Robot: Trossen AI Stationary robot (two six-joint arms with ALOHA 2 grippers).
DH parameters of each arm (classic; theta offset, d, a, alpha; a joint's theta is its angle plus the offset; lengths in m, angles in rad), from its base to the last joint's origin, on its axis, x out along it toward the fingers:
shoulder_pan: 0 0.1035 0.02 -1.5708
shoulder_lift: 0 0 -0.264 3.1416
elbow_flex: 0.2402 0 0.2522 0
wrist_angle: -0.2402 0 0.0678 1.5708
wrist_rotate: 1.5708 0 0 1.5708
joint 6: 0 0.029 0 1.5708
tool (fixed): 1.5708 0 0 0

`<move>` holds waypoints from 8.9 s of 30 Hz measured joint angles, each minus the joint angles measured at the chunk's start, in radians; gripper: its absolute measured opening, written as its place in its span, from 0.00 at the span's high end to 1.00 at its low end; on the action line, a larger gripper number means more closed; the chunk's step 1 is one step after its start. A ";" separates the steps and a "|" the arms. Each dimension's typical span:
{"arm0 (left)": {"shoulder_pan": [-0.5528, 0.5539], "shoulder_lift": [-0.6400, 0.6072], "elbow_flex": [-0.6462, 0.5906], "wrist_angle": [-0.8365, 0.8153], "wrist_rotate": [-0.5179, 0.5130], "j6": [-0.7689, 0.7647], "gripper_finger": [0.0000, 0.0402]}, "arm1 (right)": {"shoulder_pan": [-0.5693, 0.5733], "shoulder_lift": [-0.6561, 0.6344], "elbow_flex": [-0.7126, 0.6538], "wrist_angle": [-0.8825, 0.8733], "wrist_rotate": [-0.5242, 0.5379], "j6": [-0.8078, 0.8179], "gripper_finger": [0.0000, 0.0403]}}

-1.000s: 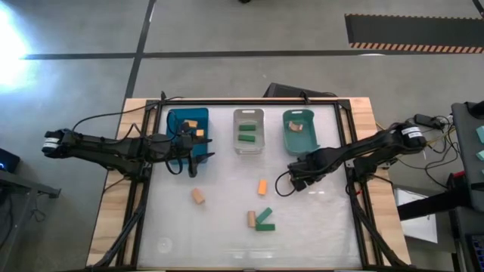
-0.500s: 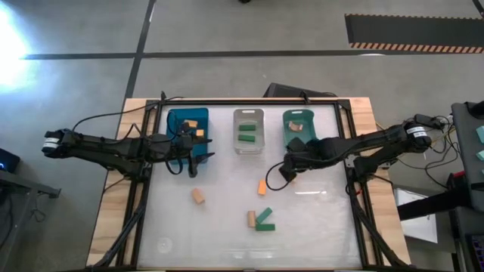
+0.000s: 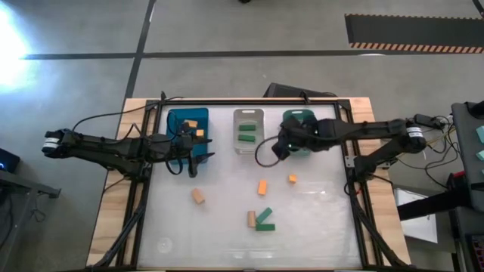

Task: Sort & place blocks by color
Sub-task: Put the brown block into the green bin, then put the yellow block into the blue bin, then put the brown block into the green bin

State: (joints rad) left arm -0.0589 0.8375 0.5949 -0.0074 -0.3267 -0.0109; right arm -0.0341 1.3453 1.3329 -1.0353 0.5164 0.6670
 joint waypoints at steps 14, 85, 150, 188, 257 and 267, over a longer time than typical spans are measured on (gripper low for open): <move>0.000 0.000 0.000 0.000 0.000 0.000 0.48 | -0.376 0.011 -0.082 -0.165 -0.227 -0.048 0.87; -0.076 0.317 0.043 0.289 0.004 -0.291 0.48 | 0.213 -0.245 -0.517 0.621 -0.174 -0.440 0.85; -0.196 1.401 1.088 -0.576 -0.177 -1.085 0.48 | 0.211 -0.539 -0.636 0.809 -0.176 -0.913 0.86; -0.159 1.063 0.988 -0.972 -0.333 -0.872 0.71 | 0.210 -0.537 -0.635 0.809 -0.175 -0.914 0.86; 0.304 0.504 0.324 -0.911 -0.185 -1.020 0.50 | 0.210 -0.537 -0.635 0.804 -0.175 -0.933 0.86; 0.019 0.507 0.464 -0.852 -0.042 -1.031 0.50 | 0.210 -0.537 -0.635 0.804 -0.175 -0.933 0.86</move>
State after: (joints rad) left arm -0.0400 1.3444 1.0588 -0.8596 -0.3683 -1.0415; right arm 0.1761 0.8078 0.6975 -0.2313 0.3412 -0.2657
